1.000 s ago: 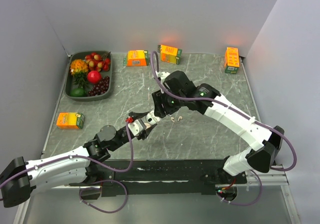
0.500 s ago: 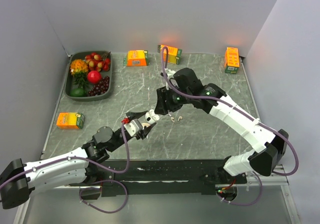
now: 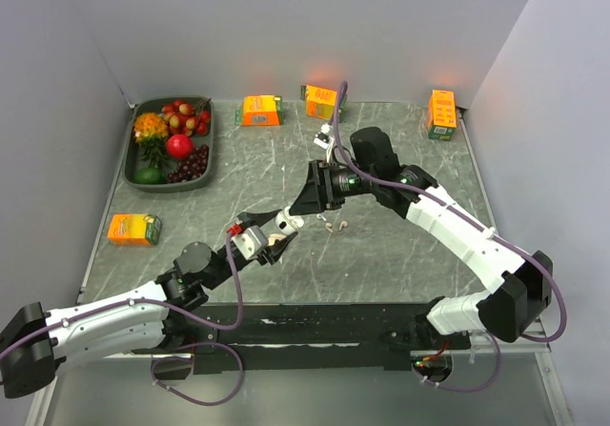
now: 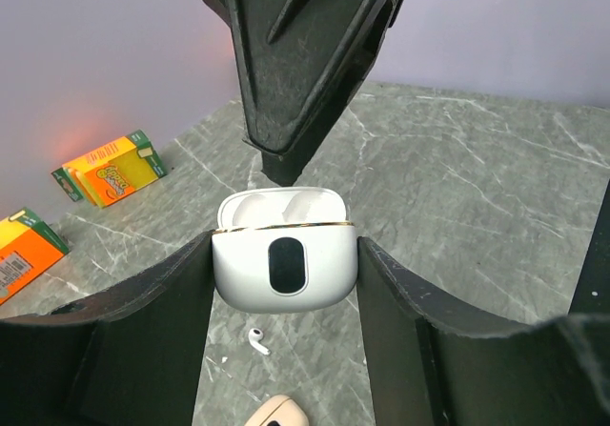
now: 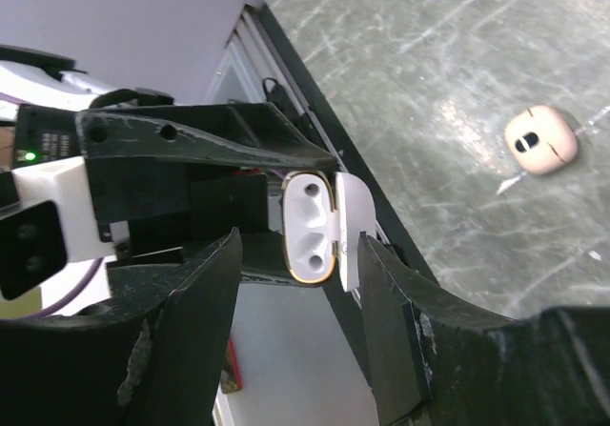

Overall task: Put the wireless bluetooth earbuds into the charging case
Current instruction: Adjust the charging case.

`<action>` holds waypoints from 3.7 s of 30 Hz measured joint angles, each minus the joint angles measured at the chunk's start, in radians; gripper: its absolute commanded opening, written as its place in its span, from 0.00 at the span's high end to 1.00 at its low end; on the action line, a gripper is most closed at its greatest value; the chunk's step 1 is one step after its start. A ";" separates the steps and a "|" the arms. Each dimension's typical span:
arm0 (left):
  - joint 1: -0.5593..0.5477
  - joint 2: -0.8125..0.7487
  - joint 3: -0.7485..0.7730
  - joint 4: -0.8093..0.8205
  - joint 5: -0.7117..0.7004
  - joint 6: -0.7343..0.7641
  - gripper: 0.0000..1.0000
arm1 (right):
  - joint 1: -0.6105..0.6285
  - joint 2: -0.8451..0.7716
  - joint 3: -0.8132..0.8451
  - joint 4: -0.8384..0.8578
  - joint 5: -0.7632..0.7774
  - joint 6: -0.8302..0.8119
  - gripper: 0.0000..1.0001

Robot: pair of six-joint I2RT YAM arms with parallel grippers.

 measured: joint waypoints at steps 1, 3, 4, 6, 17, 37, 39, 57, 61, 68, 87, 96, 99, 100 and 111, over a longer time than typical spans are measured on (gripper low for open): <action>0.000 0.000 0.000 0.002 0.000 0.000 0.99 | 0.000 0.000 0.000 0.009 -0.009 0.006 0.43; 0.000 0.000 0.000 0.003 0.000 0.000 0.99 | 0.000 0.000 -0.005 0.024 -0.023 0.014 0.43; 0.000 0.000 0.000 0.003 0.000 0.000 0.99 | 0.000 0.000 -0.008 0.029 -0.026 0.016 0.43; 0.000 0.000 0.000 0.003 0.000 0.000 0.99 | -0.002 0.001 -0.013 0.034 -0.027 0.019 0.44; 0.000 -0.003 0.000 0.003 0.000 -0.006 0.99 | -0.007 0.002 -0.031 0.047 -0.019 0.026 0.39; 0.000 -0.015 0.000 0.024 0.000 -0.030 0.99 | -0.016 0.002 -0.091 0.100 -0.056 0.066 0.56; 0.000 -0.019 0.000 0.025 0.000 -0.031 0.99 | -0.016 0.002 -0.093 0.105 -0.062 0.069 0.61; 0.000 -0.026 0.009 0.009 0.000 -0.066 0.04 | -0.020 0.002 -0.100 0.100 -0.048 0.011 1.00; 0.000 -0.031 0.031 -0.032 0.000 -0.082 0.04 | -0.021 -0.005 -0.069 0.039 -0.001 -0.058 1.00; 0.000 -0.058 0.158 -0.235 -0.019 -0.156 0.04 | -0.007 -0.084 0.001 -0.081 0.127 -0.230 1.00; 0.090 -0.071 0.318 -0.460 0.279 -0.417 0.01 | 0.083 -0.274 -0.028 -0.155 0.266 -0.643 1.00; 0.091 -0.029 0.193 -0.365 0.357 -0.305 0.06 | 0.159 -0.265 -0.028 -0.208 0.235 -0.718 1.00; 0.091 -0.013 0.193 -0.349 0.373 -0.284 0.14 | 0.184 -0.257 -0.028 -0.223 0.237 -0.732 1.00; 0.091 -0.010 0.193 -0.338 0.379 -0.280 0.18 | 0.189 -0.256 -0.028 -0.224 0.238 -0.735 1.00; 0.091 0.035 0.193 -0.311 0.474 -0.258 0.28 | 0.228 -0.238 -0.028 -0.223 0.270 -0.758 1.00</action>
